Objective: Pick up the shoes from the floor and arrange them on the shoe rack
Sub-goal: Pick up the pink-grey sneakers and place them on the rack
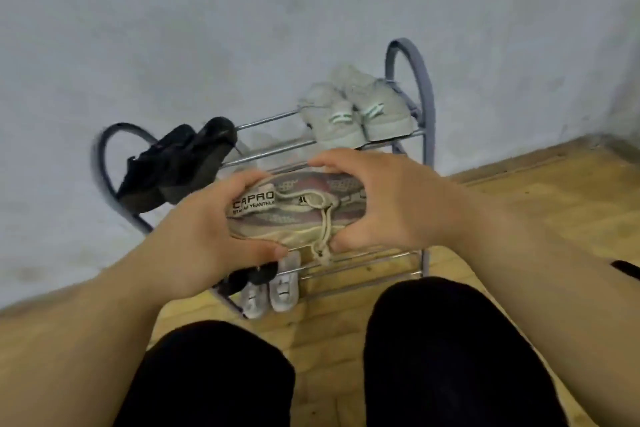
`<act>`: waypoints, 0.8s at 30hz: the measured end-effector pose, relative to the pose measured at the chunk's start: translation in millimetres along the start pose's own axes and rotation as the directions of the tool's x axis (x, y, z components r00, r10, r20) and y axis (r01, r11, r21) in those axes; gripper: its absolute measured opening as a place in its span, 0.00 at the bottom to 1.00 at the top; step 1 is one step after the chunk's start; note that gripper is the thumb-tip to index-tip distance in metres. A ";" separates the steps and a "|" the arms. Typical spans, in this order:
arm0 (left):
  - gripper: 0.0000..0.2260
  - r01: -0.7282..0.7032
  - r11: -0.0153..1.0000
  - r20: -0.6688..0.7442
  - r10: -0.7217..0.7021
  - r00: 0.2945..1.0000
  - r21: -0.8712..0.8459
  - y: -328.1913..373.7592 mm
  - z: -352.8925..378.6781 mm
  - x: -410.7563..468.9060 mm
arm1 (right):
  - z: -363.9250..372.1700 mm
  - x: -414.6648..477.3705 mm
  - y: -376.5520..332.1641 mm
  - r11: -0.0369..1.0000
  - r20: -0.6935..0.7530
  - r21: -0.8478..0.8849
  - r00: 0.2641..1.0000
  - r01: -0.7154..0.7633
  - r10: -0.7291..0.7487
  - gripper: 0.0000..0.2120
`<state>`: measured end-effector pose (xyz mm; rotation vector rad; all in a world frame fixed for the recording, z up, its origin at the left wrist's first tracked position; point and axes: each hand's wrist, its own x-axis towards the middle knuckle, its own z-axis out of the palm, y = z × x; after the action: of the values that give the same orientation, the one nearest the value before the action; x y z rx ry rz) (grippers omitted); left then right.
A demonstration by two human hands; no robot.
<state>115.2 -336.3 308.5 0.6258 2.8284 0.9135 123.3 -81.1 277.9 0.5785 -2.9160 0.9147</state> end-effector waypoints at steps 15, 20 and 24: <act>0.17 0.161 0.460 -0.427 -0.881 0.203 -0.873 -220.0 -15.3 -327.7 | 292.8 103.9 -358.1 0.922 0.580 0.385 0.789 -0.044 -0.204 0.32; 0.21 0.221 0.404 -0.342 -0.900 0.270 -0.888 -240.5 16.2 -332.2 | 341.4 107.9 -345.0 0.856 0.607 0.452 0.790 -0.252 -0.087 0.27; 0.24 0.236 0.330 -0.226 -0.898 0.378 -0.914 -250.0 35.3 -329.8 | 351.5 117.4 -330.9 0.865 0.599 0.438 0.797 -0.246 -0.077 0.30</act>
<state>335.2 -637.6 125.9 -1.2322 2.1834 2.2749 160.6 -567.5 184.1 0.9119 -3.2446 1.8417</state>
